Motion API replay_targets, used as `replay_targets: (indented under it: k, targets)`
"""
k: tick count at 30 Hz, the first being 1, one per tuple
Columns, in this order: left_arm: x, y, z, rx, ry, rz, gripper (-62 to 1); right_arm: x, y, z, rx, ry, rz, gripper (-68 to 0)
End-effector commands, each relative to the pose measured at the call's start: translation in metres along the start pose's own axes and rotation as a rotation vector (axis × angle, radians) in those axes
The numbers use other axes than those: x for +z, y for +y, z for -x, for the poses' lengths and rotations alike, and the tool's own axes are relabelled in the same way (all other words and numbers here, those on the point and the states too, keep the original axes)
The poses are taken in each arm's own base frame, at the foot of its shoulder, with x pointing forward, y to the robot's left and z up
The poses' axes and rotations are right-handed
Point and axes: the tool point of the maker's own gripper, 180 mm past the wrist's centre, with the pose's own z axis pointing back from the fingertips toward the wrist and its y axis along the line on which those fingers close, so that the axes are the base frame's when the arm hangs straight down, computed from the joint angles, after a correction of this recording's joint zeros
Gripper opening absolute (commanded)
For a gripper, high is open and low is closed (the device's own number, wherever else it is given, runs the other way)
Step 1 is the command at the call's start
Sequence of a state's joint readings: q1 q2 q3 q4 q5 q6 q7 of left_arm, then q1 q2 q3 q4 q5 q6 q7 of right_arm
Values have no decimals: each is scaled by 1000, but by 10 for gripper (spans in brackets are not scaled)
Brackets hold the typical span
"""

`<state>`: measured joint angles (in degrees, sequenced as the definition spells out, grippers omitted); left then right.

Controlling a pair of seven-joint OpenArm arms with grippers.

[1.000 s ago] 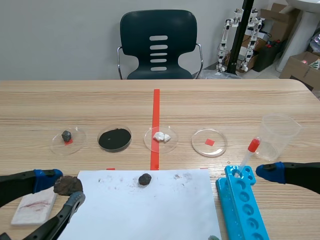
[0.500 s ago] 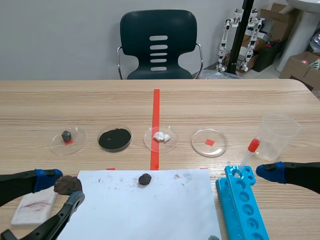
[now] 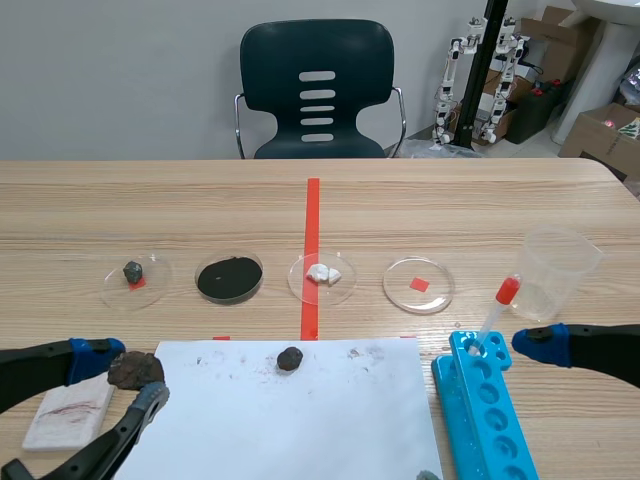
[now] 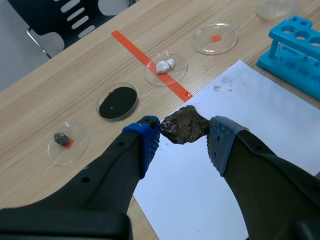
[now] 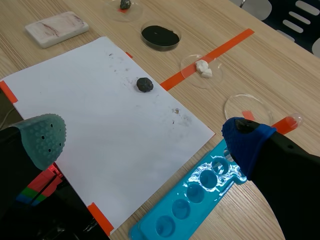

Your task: Pick up the right mineral with the left hand

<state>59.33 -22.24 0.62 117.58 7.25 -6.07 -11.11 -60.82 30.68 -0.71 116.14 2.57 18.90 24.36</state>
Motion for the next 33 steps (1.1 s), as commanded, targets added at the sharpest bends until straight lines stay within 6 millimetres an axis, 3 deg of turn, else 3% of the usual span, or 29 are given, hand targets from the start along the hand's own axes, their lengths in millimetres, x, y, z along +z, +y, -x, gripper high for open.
replay_targets:
  k: [1,33]
  targets:
    - [-1,1,-7,12,-27,-9,-509,0,-3,-7,4,-29,5,4]
    - [-1,1,-3,12,-4,-10,-509,0,-3,-7,4,-29,5,4]
